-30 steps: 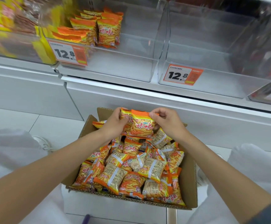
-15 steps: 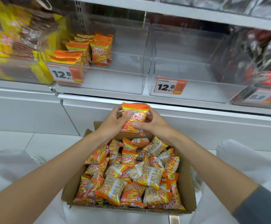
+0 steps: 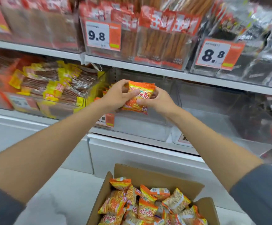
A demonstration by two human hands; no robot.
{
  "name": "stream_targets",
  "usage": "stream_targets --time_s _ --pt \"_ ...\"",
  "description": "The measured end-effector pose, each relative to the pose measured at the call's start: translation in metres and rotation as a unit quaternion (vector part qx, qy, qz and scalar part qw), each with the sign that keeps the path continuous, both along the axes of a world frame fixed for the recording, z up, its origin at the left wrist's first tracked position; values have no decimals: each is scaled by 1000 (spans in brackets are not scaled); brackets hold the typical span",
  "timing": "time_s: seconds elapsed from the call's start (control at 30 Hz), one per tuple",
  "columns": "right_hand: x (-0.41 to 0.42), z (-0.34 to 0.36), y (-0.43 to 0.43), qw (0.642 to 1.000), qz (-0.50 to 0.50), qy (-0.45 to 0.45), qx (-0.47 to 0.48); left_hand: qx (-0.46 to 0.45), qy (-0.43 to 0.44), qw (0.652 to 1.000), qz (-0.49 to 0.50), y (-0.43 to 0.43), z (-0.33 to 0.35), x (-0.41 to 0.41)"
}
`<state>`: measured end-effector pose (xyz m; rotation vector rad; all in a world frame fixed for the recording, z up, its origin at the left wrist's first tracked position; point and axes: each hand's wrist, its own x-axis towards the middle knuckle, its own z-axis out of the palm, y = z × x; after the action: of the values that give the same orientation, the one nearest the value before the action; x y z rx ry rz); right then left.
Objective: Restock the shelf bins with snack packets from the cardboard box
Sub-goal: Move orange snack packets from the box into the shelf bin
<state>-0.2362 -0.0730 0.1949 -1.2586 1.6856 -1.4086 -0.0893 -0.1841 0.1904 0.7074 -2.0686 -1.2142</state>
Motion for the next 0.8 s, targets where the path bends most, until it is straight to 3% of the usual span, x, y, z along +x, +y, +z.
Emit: stream_targets --time_s 0.17,0.3,0.37,0.47,0.57,0.67,0.8 --pt "-22 -33 -71 998 12 -2 65 -74 -156 985 17 -73 -14 -17" --pt "-30 -70 -100 991 51 6 127 -150 -362 920 8 -104 -31 -23" --pt "-29 -87 -111 985 56 56 151 -184 -418 890 4 -113 -38 -25" --pt "-25 -97 -119 959 15 225 170 -200 -385 901 9 -119 -49 -23" --pt "-21 -93 -121 978 23 134 157 -141 -290 946 -8 -119 -47 -15" --pt "-19 -92 -118 987 43 58 142 -104 -287 951 -36 -121 -41 -7" --pt "-19 -92 -119 987 37 31 156 -110 -298 948 -26 -121 -40 -10"
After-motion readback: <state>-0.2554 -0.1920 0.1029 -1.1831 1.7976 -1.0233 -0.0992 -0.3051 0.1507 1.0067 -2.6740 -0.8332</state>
